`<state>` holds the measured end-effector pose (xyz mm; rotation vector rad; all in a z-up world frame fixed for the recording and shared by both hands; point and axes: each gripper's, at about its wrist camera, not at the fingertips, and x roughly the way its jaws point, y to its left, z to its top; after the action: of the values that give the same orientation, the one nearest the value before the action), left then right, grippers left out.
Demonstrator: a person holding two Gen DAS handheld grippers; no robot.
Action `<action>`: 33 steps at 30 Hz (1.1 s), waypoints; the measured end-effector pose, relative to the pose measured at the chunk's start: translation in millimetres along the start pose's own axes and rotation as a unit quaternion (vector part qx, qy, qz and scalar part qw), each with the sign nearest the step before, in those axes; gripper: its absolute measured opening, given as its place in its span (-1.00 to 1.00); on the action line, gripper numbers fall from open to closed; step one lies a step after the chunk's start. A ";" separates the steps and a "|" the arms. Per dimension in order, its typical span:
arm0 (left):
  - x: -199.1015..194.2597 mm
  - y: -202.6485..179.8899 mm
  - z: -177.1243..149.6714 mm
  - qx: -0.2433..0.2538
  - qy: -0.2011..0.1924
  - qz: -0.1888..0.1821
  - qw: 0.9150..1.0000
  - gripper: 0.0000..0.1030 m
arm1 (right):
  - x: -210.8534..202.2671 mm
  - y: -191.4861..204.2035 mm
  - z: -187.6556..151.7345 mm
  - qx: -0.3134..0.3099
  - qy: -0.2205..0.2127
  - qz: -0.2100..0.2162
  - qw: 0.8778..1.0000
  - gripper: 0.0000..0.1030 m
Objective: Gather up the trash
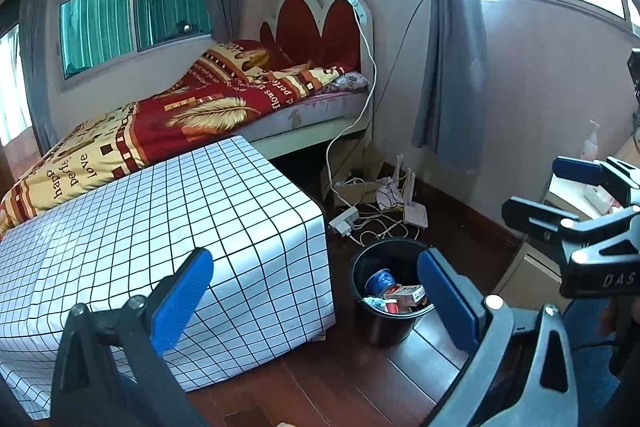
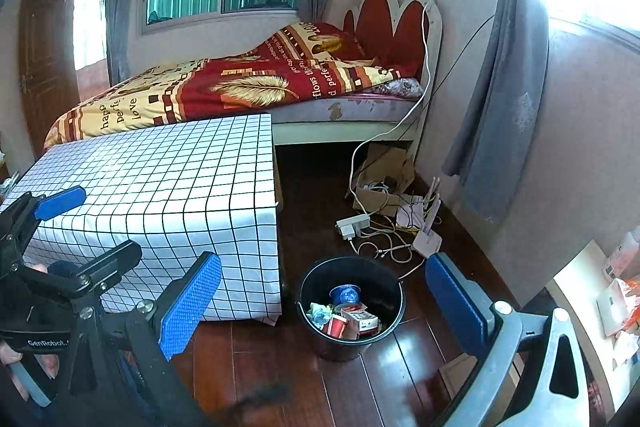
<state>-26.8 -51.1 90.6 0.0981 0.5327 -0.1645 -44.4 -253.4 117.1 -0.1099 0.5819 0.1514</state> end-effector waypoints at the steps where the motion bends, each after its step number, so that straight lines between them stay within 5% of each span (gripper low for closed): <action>1: 1.6 1.7 0.2 -0.002 0.001 0.000 1.000 0.99 | -0.1 -0.2 0.7 0.000 -0.001 0.000 1.000 1.00; 33: -1.6 -12.0 7.3 0.008 -0.006 -0.013 1.000 0.99 | 2.4 -13.6 -6.3 0.008 0.007 -0.010 1.000 1.00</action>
<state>-26.7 -63.6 97.0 0.1048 0.5205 -0.1945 -43.4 -267.4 111.4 -0.1020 0.5956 0.1266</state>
